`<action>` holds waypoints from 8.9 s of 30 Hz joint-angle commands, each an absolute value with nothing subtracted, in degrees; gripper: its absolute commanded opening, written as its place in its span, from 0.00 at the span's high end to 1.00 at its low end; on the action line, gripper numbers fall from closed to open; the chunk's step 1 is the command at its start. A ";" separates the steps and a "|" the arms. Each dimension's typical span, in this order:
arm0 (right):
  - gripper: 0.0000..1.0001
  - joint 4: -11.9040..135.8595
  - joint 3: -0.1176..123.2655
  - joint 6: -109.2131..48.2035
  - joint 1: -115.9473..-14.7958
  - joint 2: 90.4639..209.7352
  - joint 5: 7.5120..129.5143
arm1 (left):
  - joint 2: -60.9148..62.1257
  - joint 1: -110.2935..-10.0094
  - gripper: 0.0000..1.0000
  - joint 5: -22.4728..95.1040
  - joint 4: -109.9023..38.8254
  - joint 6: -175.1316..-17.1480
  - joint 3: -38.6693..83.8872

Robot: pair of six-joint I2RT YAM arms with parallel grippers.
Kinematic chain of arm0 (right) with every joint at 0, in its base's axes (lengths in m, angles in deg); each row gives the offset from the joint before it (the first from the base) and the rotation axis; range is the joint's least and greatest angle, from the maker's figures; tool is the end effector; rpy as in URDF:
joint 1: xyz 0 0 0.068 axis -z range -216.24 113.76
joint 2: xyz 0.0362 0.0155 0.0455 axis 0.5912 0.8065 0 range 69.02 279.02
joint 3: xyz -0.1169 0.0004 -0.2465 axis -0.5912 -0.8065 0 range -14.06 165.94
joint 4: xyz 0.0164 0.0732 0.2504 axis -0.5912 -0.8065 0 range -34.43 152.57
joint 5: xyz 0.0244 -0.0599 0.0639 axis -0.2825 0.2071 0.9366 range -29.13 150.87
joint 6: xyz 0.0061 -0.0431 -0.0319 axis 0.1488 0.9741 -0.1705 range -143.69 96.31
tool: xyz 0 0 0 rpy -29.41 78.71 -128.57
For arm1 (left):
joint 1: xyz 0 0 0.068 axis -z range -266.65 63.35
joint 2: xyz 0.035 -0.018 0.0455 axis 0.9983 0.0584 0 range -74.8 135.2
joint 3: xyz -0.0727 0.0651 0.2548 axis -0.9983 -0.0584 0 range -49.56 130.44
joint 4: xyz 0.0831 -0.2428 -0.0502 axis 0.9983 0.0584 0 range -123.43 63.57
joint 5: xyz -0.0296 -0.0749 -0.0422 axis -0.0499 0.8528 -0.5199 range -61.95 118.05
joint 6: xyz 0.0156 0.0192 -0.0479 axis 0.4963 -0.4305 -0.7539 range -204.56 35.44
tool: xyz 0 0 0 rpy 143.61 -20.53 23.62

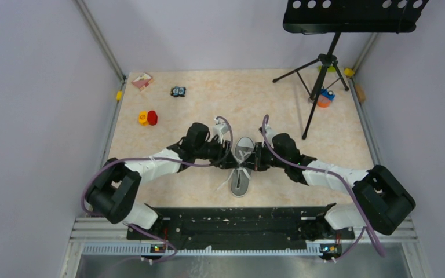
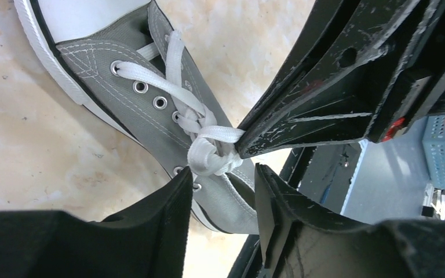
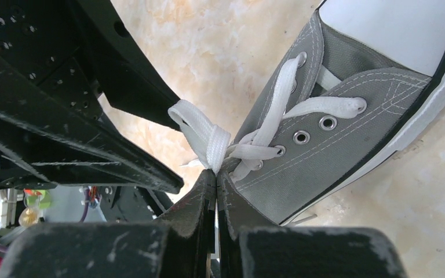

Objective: Tie the shoes
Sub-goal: Cross the shoelace with the shoelace.

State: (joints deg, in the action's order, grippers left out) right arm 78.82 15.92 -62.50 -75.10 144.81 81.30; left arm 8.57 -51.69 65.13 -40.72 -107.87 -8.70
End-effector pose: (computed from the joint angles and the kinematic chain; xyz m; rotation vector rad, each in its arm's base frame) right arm 0.1966 0.1742 0.1826 -0.2390 2.2688 1.1472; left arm 0.2289 -0.1863 0.1953 0.6310 2.2475 -1.2537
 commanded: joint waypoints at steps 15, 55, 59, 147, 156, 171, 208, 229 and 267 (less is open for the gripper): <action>1.00 80.24 15.71 -62.53 -75.18 142.78 81.05 | 10.98 -51.44 0.64 66.36 -45.40 -105.13 -8.28; 1.00 78.96 15.87 -62.27 -75.18 142.30 80.97 | 13.72 -50.87 1.00 69.09 -47.98 -110.92 -5.80; 0.85 77.63 15.89 -62.45 -75.09 141.20 78.58 | 13.80 -50.84 1.00 69.12 -47.72 -111.19 -5.75; 0.61 75.32 13.08 -68.92 -75.43 132.35 68.56 | 12.66 -49.12 1.00 66.62 -45.20 -111.94 -5.63; 0.68 77.18 9.66 -71.98 -72.22 135.99 71.85 | 11.60 -49.08 1.00 66.29 -43.85 -111.16 -5.25; 0.71 86.60 10.78 -71.09 -72.28 143.55 80.06 | 11.59 -49.12 1.00 66.03 -43.34 -111.28 -4.67; 0.75 96.60 8.46 -73.48 -72.28 144.50 85.53 | 12.10 -49.10 1.00 64.85 -40.65 -109.46 -4.06; 0.62 88.41 3.22 -77.14 -70.40 135.62 72.15 | 11.73 -48.98 1.00 64.10 -38.74 -108.53 -2.99; 0.67 104.89 5.76 -77.30 -70.26 148.90 88.25 | 11.33 -49.08 1.00 64.30 -34.96 -106.36 -1.47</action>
State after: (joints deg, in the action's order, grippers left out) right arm 100.24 6.08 -76.92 -70.61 148.94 86.13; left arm 12.66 -49.29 64.19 -34.98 -107.56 -3.69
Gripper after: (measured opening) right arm 0.336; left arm 0.009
